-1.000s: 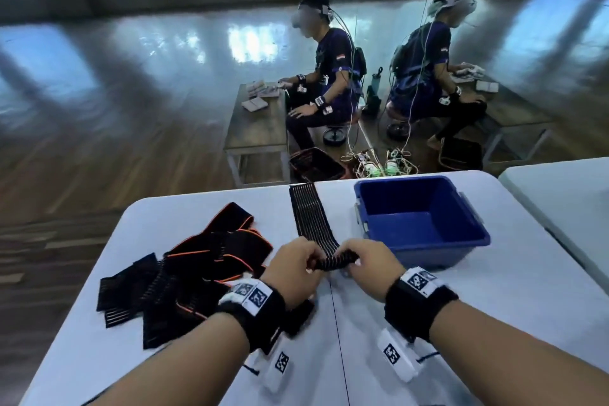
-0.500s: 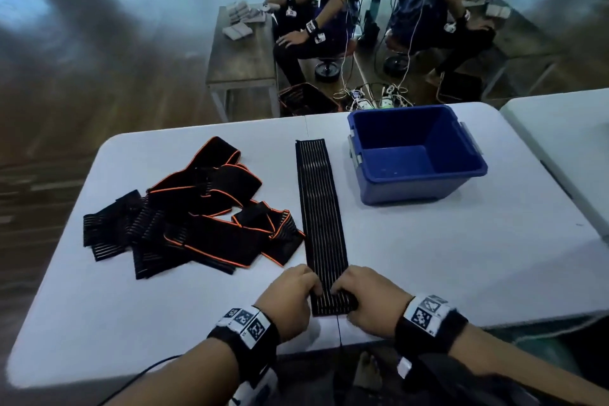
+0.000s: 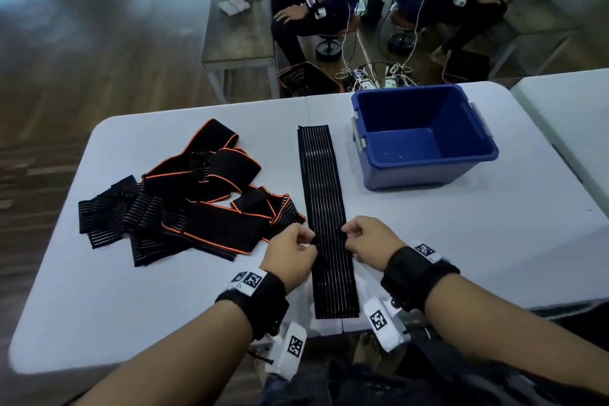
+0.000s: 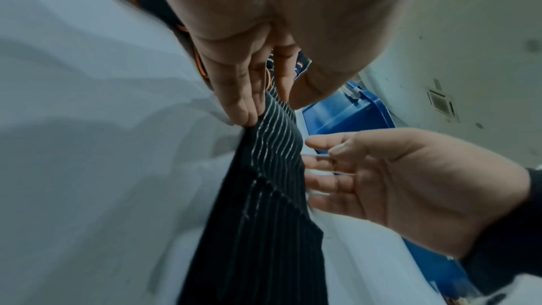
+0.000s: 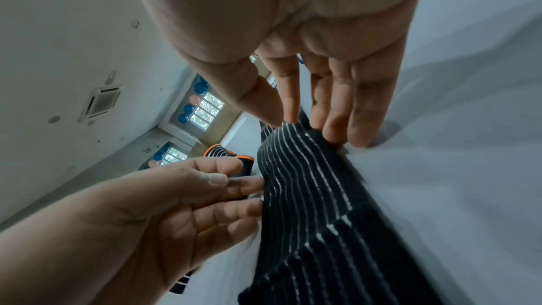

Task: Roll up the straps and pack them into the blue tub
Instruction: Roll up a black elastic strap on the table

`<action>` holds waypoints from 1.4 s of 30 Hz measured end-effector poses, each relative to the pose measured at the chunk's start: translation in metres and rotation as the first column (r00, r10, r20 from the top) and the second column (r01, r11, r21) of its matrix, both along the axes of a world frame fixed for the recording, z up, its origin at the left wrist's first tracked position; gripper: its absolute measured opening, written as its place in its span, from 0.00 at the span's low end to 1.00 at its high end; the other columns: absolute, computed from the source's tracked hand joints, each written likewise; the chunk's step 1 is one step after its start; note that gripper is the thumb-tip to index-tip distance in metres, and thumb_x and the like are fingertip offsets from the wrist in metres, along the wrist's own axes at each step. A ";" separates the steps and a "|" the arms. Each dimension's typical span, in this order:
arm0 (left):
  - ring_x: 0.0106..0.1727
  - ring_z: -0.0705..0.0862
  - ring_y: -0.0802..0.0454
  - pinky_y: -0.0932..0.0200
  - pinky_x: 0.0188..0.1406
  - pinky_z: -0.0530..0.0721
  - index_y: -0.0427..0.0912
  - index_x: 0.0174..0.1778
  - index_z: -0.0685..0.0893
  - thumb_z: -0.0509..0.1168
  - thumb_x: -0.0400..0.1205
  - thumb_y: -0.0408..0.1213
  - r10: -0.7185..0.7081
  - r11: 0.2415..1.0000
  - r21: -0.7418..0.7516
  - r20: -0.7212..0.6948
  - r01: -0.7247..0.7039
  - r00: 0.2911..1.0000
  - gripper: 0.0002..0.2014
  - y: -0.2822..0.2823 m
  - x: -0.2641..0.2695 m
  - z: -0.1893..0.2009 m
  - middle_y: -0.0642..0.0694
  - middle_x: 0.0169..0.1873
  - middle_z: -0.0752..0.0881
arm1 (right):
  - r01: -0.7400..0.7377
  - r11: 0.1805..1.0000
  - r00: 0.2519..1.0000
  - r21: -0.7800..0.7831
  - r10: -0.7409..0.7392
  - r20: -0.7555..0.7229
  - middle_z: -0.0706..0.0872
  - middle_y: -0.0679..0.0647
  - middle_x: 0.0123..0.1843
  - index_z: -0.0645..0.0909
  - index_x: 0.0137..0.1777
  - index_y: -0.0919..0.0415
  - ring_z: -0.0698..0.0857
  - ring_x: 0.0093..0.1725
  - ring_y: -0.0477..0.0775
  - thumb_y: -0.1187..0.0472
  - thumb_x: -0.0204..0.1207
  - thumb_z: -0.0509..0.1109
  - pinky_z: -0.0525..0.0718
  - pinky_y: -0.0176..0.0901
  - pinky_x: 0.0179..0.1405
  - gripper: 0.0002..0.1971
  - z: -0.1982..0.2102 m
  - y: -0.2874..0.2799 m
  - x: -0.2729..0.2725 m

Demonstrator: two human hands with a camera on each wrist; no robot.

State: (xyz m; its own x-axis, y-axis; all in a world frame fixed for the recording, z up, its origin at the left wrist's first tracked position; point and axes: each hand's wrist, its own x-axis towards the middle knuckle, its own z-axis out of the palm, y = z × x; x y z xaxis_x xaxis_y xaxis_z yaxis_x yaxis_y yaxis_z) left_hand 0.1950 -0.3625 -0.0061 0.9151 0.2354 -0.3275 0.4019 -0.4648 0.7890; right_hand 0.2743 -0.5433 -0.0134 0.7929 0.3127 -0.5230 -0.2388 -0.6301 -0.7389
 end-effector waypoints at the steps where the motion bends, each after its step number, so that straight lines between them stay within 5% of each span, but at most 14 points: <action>1: 0.42 0.86 0.55 0.55 0.54 0.87 0.47 0.49 0.85 0.69 0.78 0.32 -0.005 1.000 -0.019 -0.005 0.005 1.000 0.07 0.000 0.001 -0.001 0.51 0.45 0.88 | 0.005 1.000 1.000 -0.020 -0.004 0.011 0.85 0.54 0.41 0.81 0.47 0.50 0.82 0.38 0.54 0.66 0.71 0.69 0.83 0.51 0.45 0.10 0.001 -0.002 0.001; 7: 0.36 0.83 0.58 0.62 0.45 0.84 0.51 0.46 0.84 0.68 0.80 0.32 0.019 1.000 -0.021 0.033 -0.018 0.999 0.08 0.010 0.031 0.011 0.54 0.38 0.86 | 0.080 0.994 0.996 -0.080 -0.077 0.040 0.87 0.57 0.56 0.82 0.58 0.55 0.84 0.48 0.56 0.61 0.73 0.70 0.86 0.57 0.61 0.13 0.007 -0.007 0.029; 12: 0.57 0.85 0.51 0.51 0.64 0.83 0.51 0.57 0.79 0.68 0.80 0.38 0.098 0.994 -0.043 -0.016 -0.098 0.995 0.11 0.014 0.080 0.015 0.49 0.57 0.86 | 0.090 0.991 0.994 -0.100 -0.084 0.065 0.85 0.57 0.65 0.80 0.70 0.60 0.84 0.64 0.57 0.63 0.77 0.70 0.81 0.56 0.71 0.20 0.013 0.020 0.058; 16: 0.53 0.84 0.53 0.60 0.51 0.76 0.49 0.63 0.79 0.67 0.81 0.39 0.105 0.994 0.006 -0.087 -0.105 0.991 0.14 0.008 0.098 0.011 0.49 0.56 0.85 | 0.115 0.990 0.993 -0.078 -0.112 0.040 0.84 0.57 0.60 0.81 0.68 0.61 0.86 0.61 0.61 0.64 0.76 0.70 0.84 0.58 0.66 0.19 0.010 0.033 0.068; 20: 0.55 0.82 0.54 0.60 0.55 0.76 0.50 0.63 0.80 0.66 0.82 0.39 0.055 0.998 0.034 -0.071 -0.053 0.996 0.14 0.011 0.097 0.012 0.49 0.60 0.84 | 0.129 0.991 0.992 -0.038 -0.129 0.016 0.85 0.56 0.58 0.82 0.64 0.59 0.83 0.46 0.56 0.63 0.75 0.70 0.85 0.56 0.57 0.17 0.011 0.027 0.069; 25: 0.45 0.80 0.57 0.57 0.55 0.80 0.49 0.49 0.85 0.69 0.79 0.35 -0.290 0.940 0.228 0.147 0.253 0.946 0.05 0.010 0.058 0.026 0.54 0.46 0.82 | -0.105 0.976 0.983 -0.190 0.131 0.127 0.87 0.49 0.49 0.84 0.53 0.52 0.85 0.49 0.51 0.62 0.74 0.72 0.84 0.45 0.56 0.09 0.034 -0.006 0.042; 28: 0.49 0.82 0.52 0.53 0.56 0.82 0.46 0.46 0.88 0.70 0.78 0.41 -0.553 0.820 0.266 0.138 0.507 0.821 0.05 0.002 0.009 0.021 0.51 0.47 0.83 | -0.393 0.874 0.894 -0.287 0.436 0.103 0.86 0.47 0.52 0.84 0.54 0.51 0.83 0.50 0.48 0.59 0.74 0.73 0.80 0.38 0.53 0.09 0.049 -0.024 0.010; 32: 0.51 0.83 0.47 0.49 0.50 0.85 0.50 0.53 0.86 0.68 0.71 0.60 -0.616 0.731 0.400 0.036 0.554 0.787 0.21 -0.009 -0.044 -0.007 0.52 0.54 0.83 | -0.657 0.672 0.717 -0.340 0.697 -0.008 0.78 0.47 0.62 0.79 0.67 0.48 0.80 0.57 0.48 0.46 0.75 0.74 0.80 0.43 0.59 0.21 0.047 -0.036 -0.024; 36: 0.52 0.84 0.46 0.47 0.46 0.87 0.50 0.62 0.83 0.72 0.64 0.63 -0.593 0.699 0.501 0.008 0.510 0.805 0.33 -0.018 -0.065 -0.019 0.52 0.58 0.83 | -0.694 0.583 0.621 -0.422 0.782 0.059 0.72 0.50 0.65 0.75 0.69 0.53 0.77 0.61 0.55 0.40 0.71 0.76 0.81 0.51 0.60 0.30 0.031 -0.036 -0.040; 42: 0.52 0.83 0.43 0.45 0.48 0.87 0.44 0.64 0.88 0.70 0.69 0.57 -0.563 0.694 0.587 0.084 0.416 0.822 0.30 -0.024 -0.078 -0.026 0.46 0.57 0.84 | -0.633 0.543 0.505 -0.552 0.830 0.238 0.74 0.56 0.59 0.77 0.56 0.58 0.77 0.56 0.60 0.46 0.72 0.76 0.82 0.53 0.47 0.21 0.020 -0.037 -0.063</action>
